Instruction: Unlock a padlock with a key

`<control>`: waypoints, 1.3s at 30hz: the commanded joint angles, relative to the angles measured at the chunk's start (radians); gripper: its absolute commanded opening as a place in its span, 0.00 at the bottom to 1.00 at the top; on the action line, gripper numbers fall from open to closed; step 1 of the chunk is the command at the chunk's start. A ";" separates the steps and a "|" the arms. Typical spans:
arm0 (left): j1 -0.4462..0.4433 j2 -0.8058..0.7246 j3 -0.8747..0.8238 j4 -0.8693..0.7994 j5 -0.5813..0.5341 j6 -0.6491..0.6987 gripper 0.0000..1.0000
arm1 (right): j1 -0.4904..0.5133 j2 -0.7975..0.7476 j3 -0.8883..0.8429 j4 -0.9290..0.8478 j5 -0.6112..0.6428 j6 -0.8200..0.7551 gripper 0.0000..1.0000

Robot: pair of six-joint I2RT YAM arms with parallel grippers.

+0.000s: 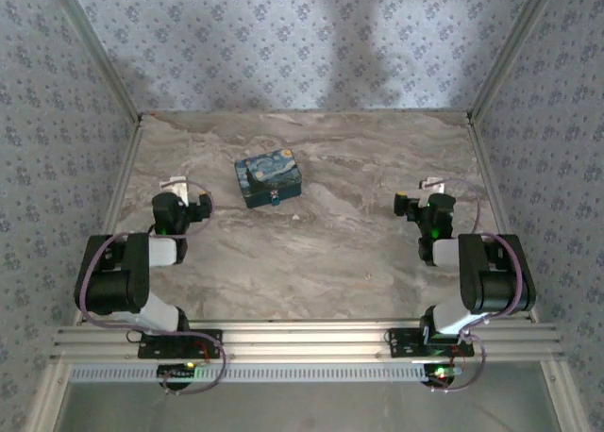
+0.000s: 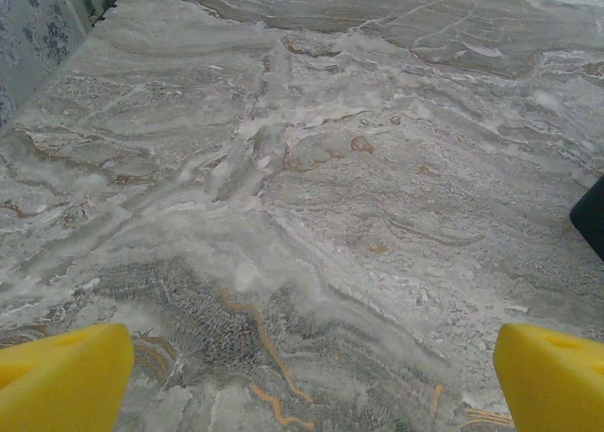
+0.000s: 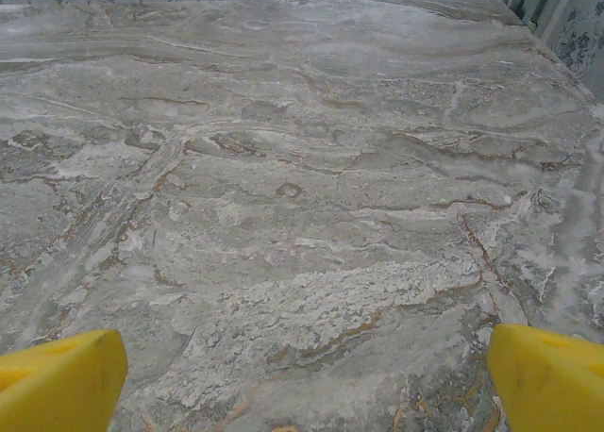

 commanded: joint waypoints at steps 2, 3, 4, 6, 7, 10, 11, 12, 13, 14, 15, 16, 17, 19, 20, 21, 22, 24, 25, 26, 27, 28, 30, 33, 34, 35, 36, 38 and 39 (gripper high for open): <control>-0.003 0.004 0.021 -0.007 0.019 0.015 0.98 | 0.006 0.007 0.016 0.000 0.021 -0.013 1.00; -0.004 0.005 0.021 -0.007 0.018 0.016 0.98 | 0.006 0.007 0.017 -0.001 0.023 -0.011 1.00; -0.004 0.004 0.021 -0.007 0.019 0.016 0.98 | 0.006 0.007 0.016 0.000 0.021 -0.012 1.00; -0.003 0.004 0.021 -0.007 0.019 0.016 0.98 | 0.005 0.008 0.015 0.000 0.023 -0.013 1.00; -0.003 0.005 0.022 -0.007 0.018 0.016 0.98 | 0.005 0.008 0.017 -0.001 0.022 -0.012 1.00; -0.003 0.005 0.021 -0.007 0.019 0.015 0.98 | 0.006 0.007 0.017 -0.002 0.021 -0.012 1.00; -0.003 0.005 0.021 -0.007 0.018 0.016 0.98 | 0.006 0.007 0.016 -0.002 0.021 -0.013 1.00; -0.003 0.005 0.021 -0.007 0.019 0.017 0.98 | 0.006 0.008 0.017 -0.002 0.022 -0.013 1.00; -0.003 0.005 0.021 -0.007 0.019 0.017 0.98 | 0.006 0.007 0.017 -0.002 0.021 -0.013 1.00; -0.003 0.005 0.021 -0.007 0.019 0.015 0.98 | 0.007 0.007 0.016 -0.002 0.021 -0.011 1.00; -0.003 0.004 0.021 -0.007 0.019 0.016 0.98 | 0.006 0.007 0.017 -0.002 0.022 -0.013 1.00; -0.003 0.005 0.021 -0.007 0.019 0.016 0.98 | 0.006 0.007 0.017 -0.002 0.021 -0.012 1.00; -0.003 0.004 0.021 -0.007 0.018 0.016 0.98 | 0.005 0.007 0.017 -0.003 0.020 -0.012 1.00; -0.003 0.004 0.021 -0.007 0.019 0.016 0.98 | 0.004 0.007 0.016 -0.003 0.020 -0.010 1.00; -0.003 0.004 0.021 -0.007 0.018 0.016 0.98 | 0.004 0.007 0.017 -0.003 0.018 -0.011 1.00; -0.002 0.004 0.021 -0.007 0.019 0.015 0.98 | 0.004 0.008 0.017 -0.003 0.019 -0.011 1.00; -0.002 0.004 0.021 -0.006 0.019 0.015 0.98 | 0.003 0.007 0.017 -0.005 0.016 -0.011 1.00; -0.001 0.004 0.021 -0.007 0.020 0.015 0.98 | 0.003 0.009 0.017 -0.005 0.015 -0.011 1.00; -0.001 0.005 0.023 -0.009 0.020 0.015 0.98 | 0.001 0.009 0.017 -0.005 0.013 -0.010 1.00; -0.002 0.005 0.023 -0.010 0.020 0.013 0.98 | 0.001 0.009 0.018 -0.006 0.013 -0.010 1.00; -0.001 0.004 0.023 -0.011 0.020 0.015 0.98 | 0.002 0.009 0.017 -0.006 0.013 -0.009 1.00; -0.001 0.005 0.023 -0.009 0.020 0.014 0.98 | 0.001 0.008 0.017 -0.006 0.011 -0.009 1.00; -0.001 0.005 0.020 -0.006 0.019 0.015 0.98 | 0.000 0.009 0.019 -0.006 0.008 -0.009 1.00; -0.002 -0.001 0.007 0.014 -0.003 0.004 0.98 | -0.006 0.004 0.014 -0.001 -0.003 -0.008 1.00; -0.001 -0.011 -0.004 0.026 -0.014 -0.003 0.98 | -0.006 0.005 0.011 0.002 -0.006 -0.008 1.00; -0.001 -0.024 -0.012 0.032 -0.020 -0.005 0.98 | -0.007 0.001 0.009 0.003 -0.006 -0.008 1.00; -0.001 -0.045 -0.020 0.031 -0.030 -0.008 0.98 | -0.007 -0.009 0.005 0.002 -0.005 -0.006 1.00; -0.002 -0.102 -0.023 -0.013 -0.040 -0.010 0.98 | -0.008 -0.041 -0.002 -0.009 0.004 -0.001 1.00; -0.001 -0.139 -0.014 -0.065 -0.038 -0.012 0.98 | -0.008 -0.065 -0.002 -0.028 0.008 0.001 1.00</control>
